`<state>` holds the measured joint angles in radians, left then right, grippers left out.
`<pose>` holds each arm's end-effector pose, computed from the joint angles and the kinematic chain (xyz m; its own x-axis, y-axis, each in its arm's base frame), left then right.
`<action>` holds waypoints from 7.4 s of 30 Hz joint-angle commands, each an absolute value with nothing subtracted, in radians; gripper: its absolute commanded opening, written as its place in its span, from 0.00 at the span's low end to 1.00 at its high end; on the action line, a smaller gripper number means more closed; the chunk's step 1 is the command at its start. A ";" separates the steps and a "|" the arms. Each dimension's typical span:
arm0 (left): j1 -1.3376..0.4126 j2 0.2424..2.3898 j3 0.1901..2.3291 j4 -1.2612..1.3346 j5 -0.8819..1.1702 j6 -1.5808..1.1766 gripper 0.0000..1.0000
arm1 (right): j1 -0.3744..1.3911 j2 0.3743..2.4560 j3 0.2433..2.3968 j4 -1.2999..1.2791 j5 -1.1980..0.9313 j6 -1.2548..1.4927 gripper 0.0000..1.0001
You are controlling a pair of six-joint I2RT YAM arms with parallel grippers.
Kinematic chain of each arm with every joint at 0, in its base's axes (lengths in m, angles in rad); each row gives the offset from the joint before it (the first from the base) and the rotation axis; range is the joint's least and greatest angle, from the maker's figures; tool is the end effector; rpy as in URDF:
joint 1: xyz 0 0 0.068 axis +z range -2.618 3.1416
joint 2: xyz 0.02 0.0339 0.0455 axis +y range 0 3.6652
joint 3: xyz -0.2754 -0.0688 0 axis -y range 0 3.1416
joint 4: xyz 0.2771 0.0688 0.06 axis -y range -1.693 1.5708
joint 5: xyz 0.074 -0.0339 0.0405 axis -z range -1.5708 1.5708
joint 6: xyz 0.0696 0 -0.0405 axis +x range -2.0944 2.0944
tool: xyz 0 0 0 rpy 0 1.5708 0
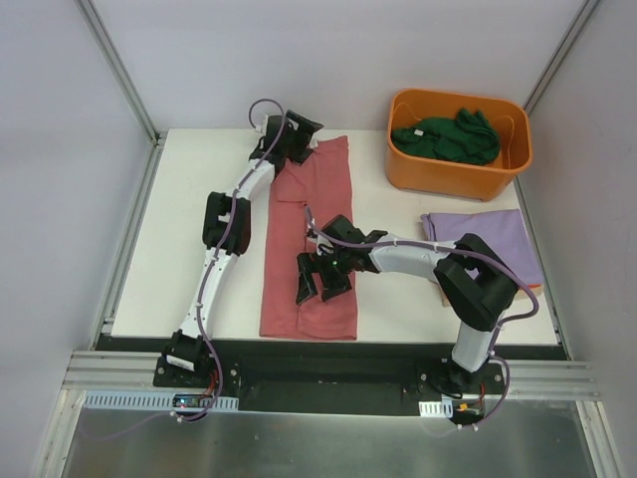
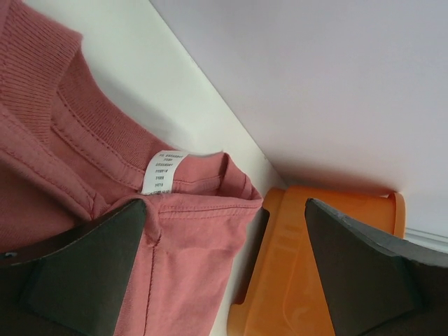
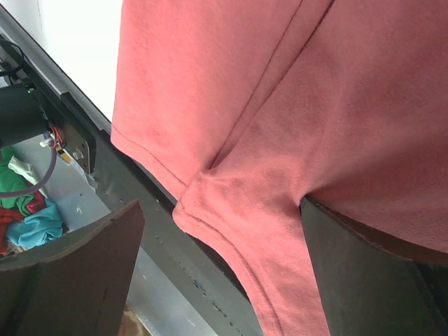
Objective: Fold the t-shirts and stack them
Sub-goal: Rotate the tshirt 90 degrees, then grab the bottom of the folded rectangular tshirt with both arms, then fold the folded rectangular tshirt in 1/3 of the way, then grab one side of the 2/3 rectangular tshirt with both arms
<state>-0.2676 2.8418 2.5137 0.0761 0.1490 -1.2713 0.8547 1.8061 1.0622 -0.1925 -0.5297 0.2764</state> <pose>0.6753 -0.1959 0.1267 -0.4533 -0.8555 -0.2504 -0.1117 0.3332 -0.9362 0.2414 0.3310 0.1298 -0.7400 -0.4916 -0.4591 -0.6711 0.4935 0.5533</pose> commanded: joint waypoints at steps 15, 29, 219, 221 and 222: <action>-0.242 2.102 2.265 -0.110 0.316 -0.680 0.99 | 0.864 1.309 0.964 -0.179 -0.190 0.198 0.96; -0.311 1.018 0.841 -0.291 0.147 -0.799 0.99 | 0.882 0.900 0.623 -0.279 -0.020 0.184 0.96; -0.245 1.199 0.716 -0.296 0.074 -0.787 0.98 | 0.632 1.454 1.011 0.005 -0.469 -0.503 0.96; -0.245 1.247 0.739 -0.293 0.069 -0.798 0.98 | 0.678 1.488 1.023 -0.081 -0.453 -0.637 0.96; -0.244 1.274 0.753 -0.291 0.068 -0.805 0.96 | 0.707 1.509 1.032 -0.112 -0.413 -0.681 0.96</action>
<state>-0.2478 1.2064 0.6827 -0.3027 0.0849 -0.7685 0.6235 1.4281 1.0382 0.0235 -0.3428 -0.4282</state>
